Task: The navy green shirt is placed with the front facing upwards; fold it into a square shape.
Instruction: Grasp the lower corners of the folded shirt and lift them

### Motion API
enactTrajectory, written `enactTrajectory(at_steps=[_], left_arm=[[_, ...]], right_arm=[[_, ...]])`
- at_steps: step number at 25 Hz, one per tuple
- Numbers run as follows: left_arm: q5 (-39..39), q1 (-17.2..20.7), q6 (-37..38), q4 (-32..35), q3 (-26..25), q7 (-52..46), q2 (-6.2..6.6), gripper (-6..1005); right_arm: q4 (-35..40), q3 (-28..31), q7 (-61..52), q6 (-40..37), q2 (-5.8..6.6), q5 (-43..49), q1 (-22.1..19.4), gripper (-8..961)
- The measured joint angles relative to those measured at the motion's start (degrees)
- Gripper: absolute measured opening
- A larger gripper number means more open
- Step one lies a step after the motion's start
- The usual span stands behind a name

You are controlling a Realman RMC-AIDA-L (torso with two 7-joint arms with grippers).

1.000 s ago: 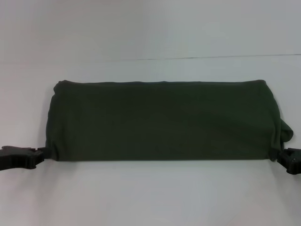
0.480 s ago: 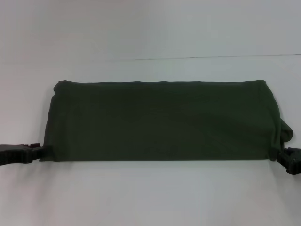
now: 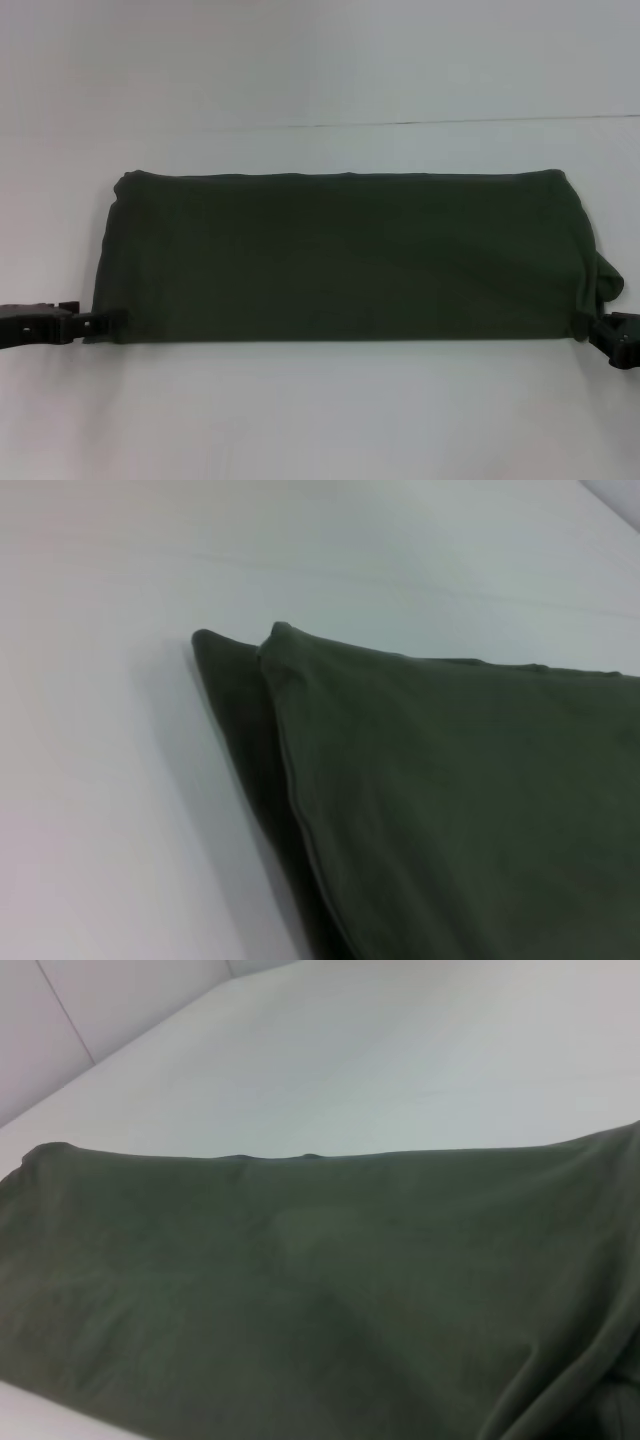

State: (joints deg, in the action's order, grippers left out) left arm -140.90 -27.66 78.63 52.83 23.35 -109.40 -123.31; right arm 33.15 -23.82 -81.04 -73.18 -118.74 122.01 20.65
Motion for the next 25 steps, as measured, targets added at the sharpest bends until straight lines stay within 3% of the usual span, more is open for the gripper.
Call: enactTrajectory(at_steps=[9, 19, 25], left_arm=[[-0.17, -0.30, -0.41, -0.24, 1.85, -1.18, 0.00, 889], [-1.63, -0.41, -1.74, -0.36, 3.55, -1.11, -0.27, 875], [-1.75, -0.20, -4.03, -0.17, 4.16, -1.46, -0.40, 641]], right_arm=[[-0.30, -0.05, 0.01, 0.28, 0.09, 0.08, 0.13, 55], [-0.16, -0.63, -0.39, 0.50, 0.19, 0.08, 0.40, 62], [-0.25, -0.63, -0.48, 0.68, 0.18, 0.07, 0.57, 66]])
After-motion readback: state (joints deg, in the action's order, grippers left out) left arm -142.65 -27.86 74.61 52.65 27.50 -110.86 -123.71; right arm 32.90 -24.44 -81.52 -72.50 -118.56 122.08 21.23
